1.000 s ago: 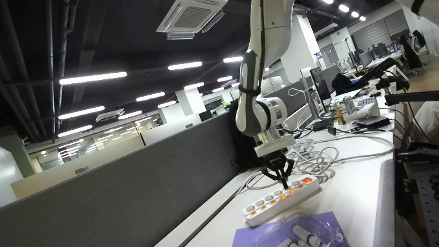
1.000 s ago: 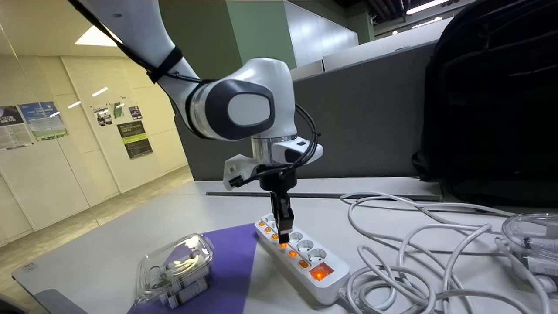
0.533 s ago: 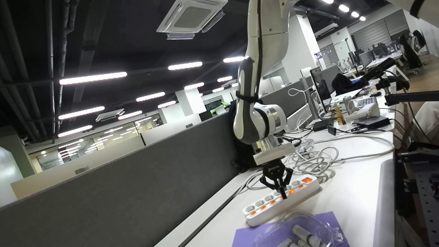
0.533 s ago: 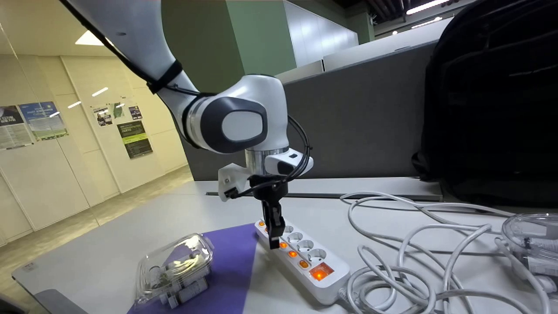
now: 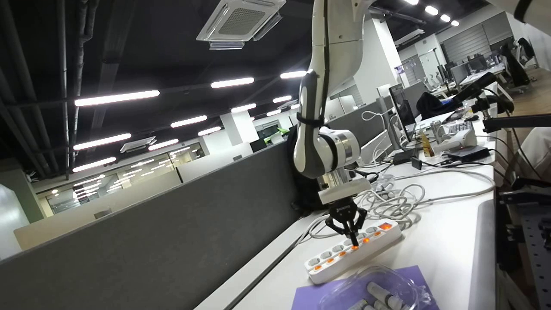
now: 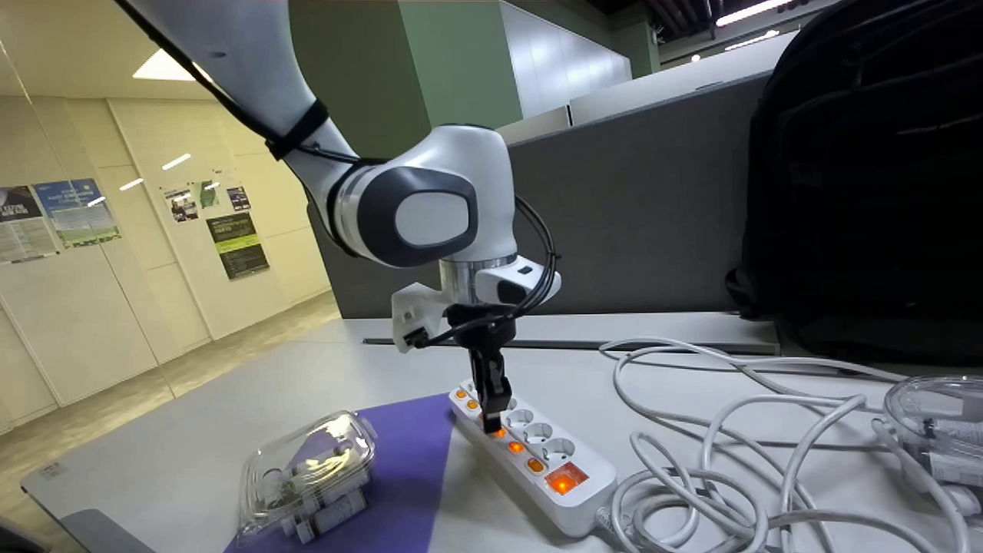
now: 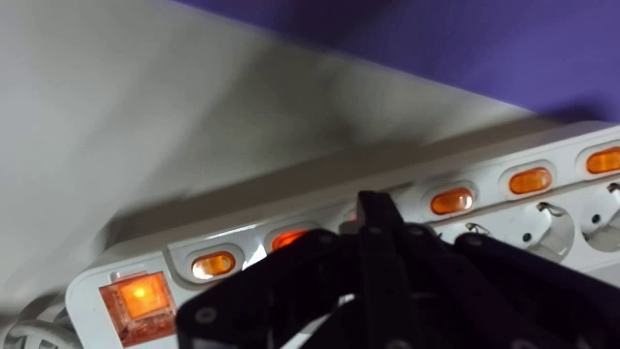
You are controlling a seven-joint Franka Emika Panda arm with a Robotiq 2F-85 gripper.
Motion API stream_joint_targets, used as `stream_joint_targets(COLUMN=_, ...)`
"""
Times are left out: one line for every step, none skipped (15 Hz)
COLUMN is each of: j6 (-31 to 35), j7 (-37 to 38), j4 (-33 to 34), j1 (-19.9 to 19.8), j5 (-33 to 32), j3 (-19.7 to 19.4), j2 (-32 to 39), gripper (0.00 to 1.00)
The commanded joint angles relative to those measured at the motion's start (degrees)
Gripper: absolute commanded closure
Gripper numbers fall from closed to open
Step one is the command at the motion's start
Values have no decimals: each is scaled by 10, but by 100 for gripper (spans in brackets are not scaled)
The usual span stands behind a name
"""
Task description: Turn off the switch of the fourth position from the left
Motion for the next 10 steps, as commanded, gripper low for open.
stream_joint_targets(j6=-5, j7=3, j4=1, j1=-8, j5=9, j3=-4, j2=-5, gripper=100)
stream_joint_targets(j6=-3, j7=1, j4=1, j1=-10, j5=14, j3=-3, j2=-4, gripper=100)
stream_joint_targets(j6=-3, j7=0, j4=2, j1=-11, j5=18, j3=-2, j2=-4, gripper=100)
stream_joint_targets(j6=-3, j7=0, j4=3, j1=-12, j5=20, j3=-2, j2=-3, gripper=100)
stream_joint_targets(j6=-3, j7=0, j4=3, j1=-12, j5=21, j3=-1, j2=-2, gripper=100)
stream_joint_targets(j6=-4, j7=0, j4=4, j1=-11, j5=21, j3=-1, j2=-1, gripper=100)
stream_joint_targets(j6=-4, j7=0, j4=4, j1=-9, j5=21, j3=0, j2=0, gripper=100)
stream_joint_targets(j6=-4, j7=1, j4=4, j1=-8, j5=22, j3=0, j2=0, gripper=100)
stream_joint_targets(j6=-4, j7=1, j4=4, j1=-7, j5=22, j3=1, j2=1, gripper=100)
stream_joint_targets(j6=-3, j7=2, j4=4, j1=-6, j5=21, j3=1, j2=2, gripper=100)
